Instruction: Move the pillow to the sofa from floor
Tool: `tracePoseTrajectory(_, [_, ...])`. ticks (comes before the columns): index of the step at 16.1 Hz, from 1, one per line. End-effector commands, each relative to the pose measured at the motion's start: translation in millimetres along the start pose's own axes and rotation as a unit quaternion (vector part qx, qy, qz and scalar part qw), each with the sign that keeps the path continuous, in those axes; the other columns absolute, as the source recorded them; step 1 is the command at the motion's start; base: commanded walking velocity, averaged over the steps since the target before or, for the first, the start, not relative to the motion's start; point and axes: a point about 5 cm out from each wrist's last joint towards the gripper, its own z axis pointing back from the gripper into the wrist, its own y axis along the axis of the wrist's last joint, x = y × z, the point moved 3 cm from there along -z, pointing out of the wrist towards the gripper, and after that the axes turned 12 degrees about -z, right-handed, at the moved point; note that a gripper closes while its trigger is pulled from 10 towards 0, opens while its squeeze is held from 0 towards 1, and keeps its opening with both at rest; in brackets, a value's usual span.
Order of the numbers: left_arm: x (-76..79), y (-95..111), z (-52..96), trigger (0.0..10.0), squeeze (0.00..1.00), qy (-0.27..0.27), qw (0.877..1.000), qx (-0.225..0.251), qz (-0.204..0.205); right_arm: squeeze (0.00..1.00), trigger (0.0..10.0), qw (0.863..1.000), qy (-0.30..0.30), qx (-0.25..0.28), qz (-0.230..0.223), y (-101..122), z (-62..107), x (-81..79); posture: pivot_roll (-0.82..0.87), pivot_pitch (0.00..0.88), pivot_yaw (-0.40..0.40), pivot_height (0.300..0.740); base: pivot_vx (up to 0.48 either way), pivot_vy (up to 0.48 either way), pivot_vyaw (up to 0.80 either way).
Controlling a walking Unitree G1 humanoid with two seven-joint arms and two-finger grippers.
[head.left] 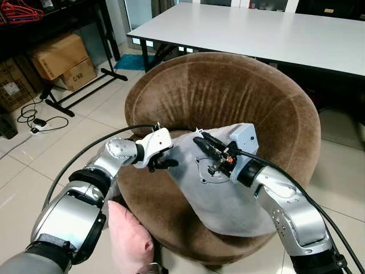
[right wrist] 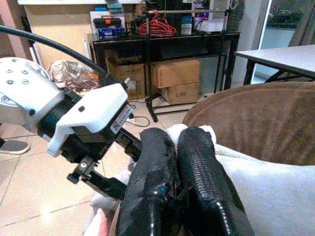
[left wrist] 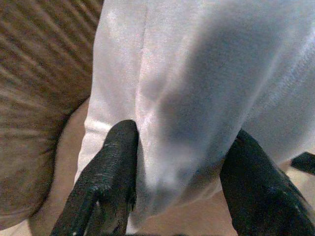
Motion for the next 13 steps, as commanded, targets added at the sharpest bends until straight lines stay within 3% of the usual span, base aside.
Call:
tracePoseTrajectory(1, [2.1,-12.4,3.2,0.0,0.0,0.011,1.0,-0.024,0.013,0.0,10.0,0.998,0.031,0.051,0.022,25.9,-2.4,-12.2,-0.09,0.0,0.093,0.74,0.0,0.0,0.0])
tracePoseTrajectory(4, [-11.3,-18.1,10.2,0.0,0.0,0.062,0.997,-0.047,0.008,0.0,10.0,0.998,0.037,0.051,0.018,25.4,-11.2,-10.5,-0.09,0.0,0.094,0.74,0.0,0.0,0.0])
tracePoseTrajectory(6, [-39.8,-18.1,24.8,0.0,0.0,0.149,0.986,-0.068,-0.001,0.0,10.0,0.997,0.045,0.059,0.028,32.4,-34.6,-4.7,-0.08,0.0,0.095,0.74,0.0,0.0,0.0])
tracePoseTrajectory(8, [-54.0,-14.1,32.0,0.0,0.0,0.187,0.98,-0.068,-0.002,0.0,10.0,0.996,0.045,0.067,0.033,38.4,-42.8,-2.9,-0.07,0.0,0.091,0.74,0.0,0.0,0.0])
tracePoseTrajectory(10, [-79.2,0.2,45.6,0.0,0.0,0.245,0.968,-0.055,-0.026,0.0,10.0,0.994,0.041,0.1,0.035,55.2,-51.4,-0.5,-0.05,0.0,0.082,0.74,0.0,0.0,0.0])
tracePoseTrajectory(11, [-85.5,7.7,49.5,0.0,0.0,0.255,0.965,-0.044,-0.051,0.0,10.0,0.993,0.037,0.111,0.028,57.7,-50.1,1.4,-0.05,0.0,0.079,0.74,0.0,0.0,0.0])
tracePoseTrajectory(13, [-77.3,9.9,43.3,0.0,0.0,0.238,0.97,-0.025,-0.055,0.0,10.0,0.994,0.026,0.101,0.022,44.2,-43.2,7.3,-0.04,0.0,0.075,0.74,0.0,0.0,0.0])
